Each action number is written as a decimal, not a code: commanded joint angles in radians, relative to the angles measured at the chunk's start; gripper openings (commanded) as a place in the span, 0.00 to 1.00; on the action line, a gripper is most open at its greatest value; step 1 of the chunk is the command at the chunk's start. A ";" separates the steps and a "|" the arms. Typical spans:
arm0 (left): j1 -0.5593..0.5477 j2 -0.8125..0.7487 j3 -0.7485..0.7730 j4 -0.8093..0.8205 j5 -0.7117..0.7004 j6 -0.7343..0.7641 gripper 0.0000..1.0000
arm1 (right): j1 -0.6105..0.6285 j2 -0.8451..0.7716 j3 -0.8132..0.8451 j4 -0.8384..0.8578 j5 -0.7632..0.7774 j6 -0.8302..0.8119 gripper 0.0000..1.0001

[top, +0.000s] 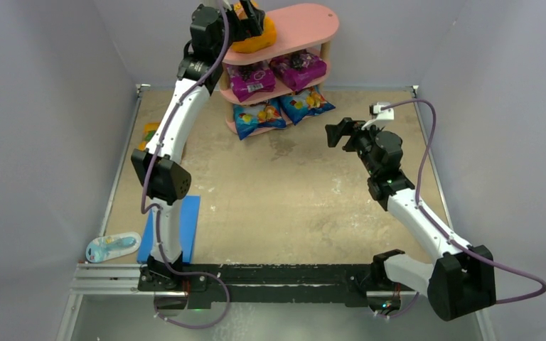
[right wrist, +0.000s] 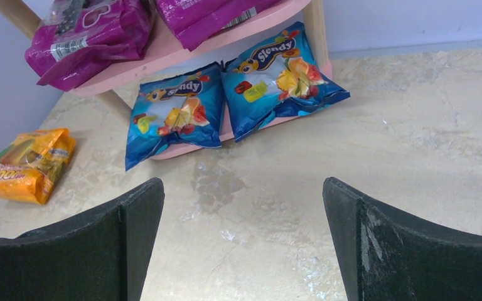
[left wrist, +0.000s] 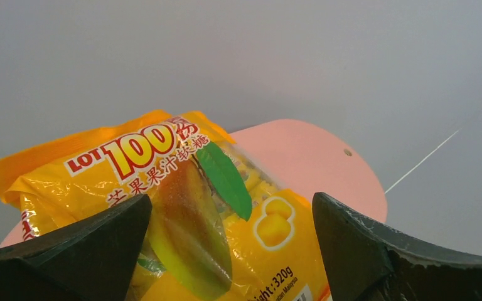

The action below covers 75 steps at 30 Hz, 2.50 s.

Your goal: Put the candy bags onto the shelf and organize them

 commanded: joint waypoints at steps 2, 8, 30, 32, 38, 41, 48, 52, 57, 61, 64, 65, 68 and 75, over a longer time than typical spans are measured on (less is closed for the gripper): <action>-0.001 -0.055 -0.158 -0.101 -0.061 -0.032 0.99 | 0.000 -0.001 0.015 0.016 0.001 -0.007 0.98; -0.003 -0.106 -0.284 -0.111 -0.030 0.022 0.99 | 0.001 0.003 0.014 0.026 -0.006 -0.004 0.98; -0.005 -0.293 -0.099 -0.135 -0.090 0.093 0.99 | 0.000 0.043 0.023 0.058 -0.049 -0.011 0.97; -0.003 -0.379 -0.227 -0.119 -0.155 0.103 0.99 | 0.001 0.042 0.021 0.062 -0.053 -0.008 0.97; -0.001 -0.650 -0.679 -0.061 -0.392 0.063 0.99 | 0.001 0.015 0.010 0.056 -0.050 0.000 0.98; 0.074 -0.758 -0.877 -0.115 -0.407 -0.059 0.99 | 0.000 -0.005 0.001 0.054 -0.039 0.009 0.98; 0.427 -0.814 -1.326 -0.069 -0.183 -0.334 0.98 | 0.000 -0.014 -0.010 0.082 -0.061 0.009 0.98; 0.497 -0.767 -1.418 -0.100 -0.159 -0.379 0.93 | 0.000 -0.009 -0.008 0.065 -0.058 0.009 0.98; 0.559 -0.780 -1.524 -0.063 -0.166 -0.434 0.85 | 0.000 0.001 -0.006 0.069 -0.062 0.006 0.98; 0.612 -0.786 -1.575 -0.013 -0.168 -0.445 0.84 | 0.000 0.006 -0.004 0.067 -0.063 0.004 0.98; 0.644 -0.755 -1.594 0.033 -0.151 -0.458 0.84 | 0.000 0.005 -0.003 0.069 -0.064 0.002 0.98; 0.657 -0.738 -1.600 0.059 -0.120 -0.462 0.83 | 0.000 0.004 -0.004 0.069 -0.064 0.004 0.98; 0.678 -0.679 -1.595 0.127 -0.047 -0.482 0.80 | 0.000 0.003 -0.005 0.067 -0.064 0.007 0.98; 0.680 -0.540 -1.570 0.229 0.008 -0.520 0.76 | 0.000 -0.004 -0.002 0.054 -0.053 0.006 0.98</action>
